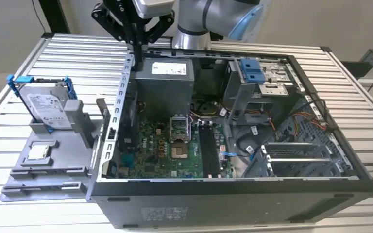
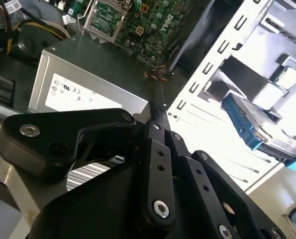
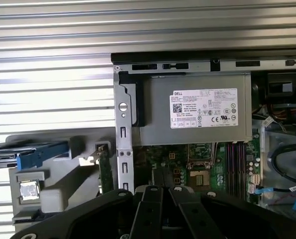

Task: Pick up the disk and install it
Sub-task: 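Reach for the disk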

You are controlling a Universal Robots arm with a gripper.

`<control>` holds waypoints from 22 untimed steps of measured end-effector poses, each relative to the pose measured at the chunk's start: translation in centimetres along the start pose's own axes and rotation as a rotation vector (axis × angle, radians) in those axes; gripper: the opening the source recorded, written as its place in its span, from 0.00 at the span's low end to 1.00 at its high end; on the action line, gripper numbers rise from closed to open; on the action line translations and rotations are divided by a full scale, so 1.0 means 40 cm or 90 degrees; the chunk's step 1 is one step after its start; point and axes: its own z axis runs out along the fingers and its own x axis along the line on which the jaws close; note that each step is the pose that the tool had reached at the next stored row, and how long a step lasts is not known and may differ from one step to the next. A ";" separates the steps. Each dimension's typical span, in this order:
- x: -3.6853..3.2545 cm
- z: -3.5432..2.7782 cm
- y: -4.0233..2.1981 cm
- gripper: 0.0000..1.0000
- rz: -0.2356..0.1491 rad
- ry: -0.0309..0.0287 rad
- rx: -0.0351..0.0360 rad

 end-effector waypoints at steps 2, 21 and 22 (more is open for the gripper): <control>0.017 0.000 -0.001 0.00 0.000 -0.0003 0.0000; 0.171 -0.007 -0.010 0.00 -0.002 -0.0022 -0.0014; 0.182 -0.007 -0.011 0.00 -0.002 -0.0022 -0.0015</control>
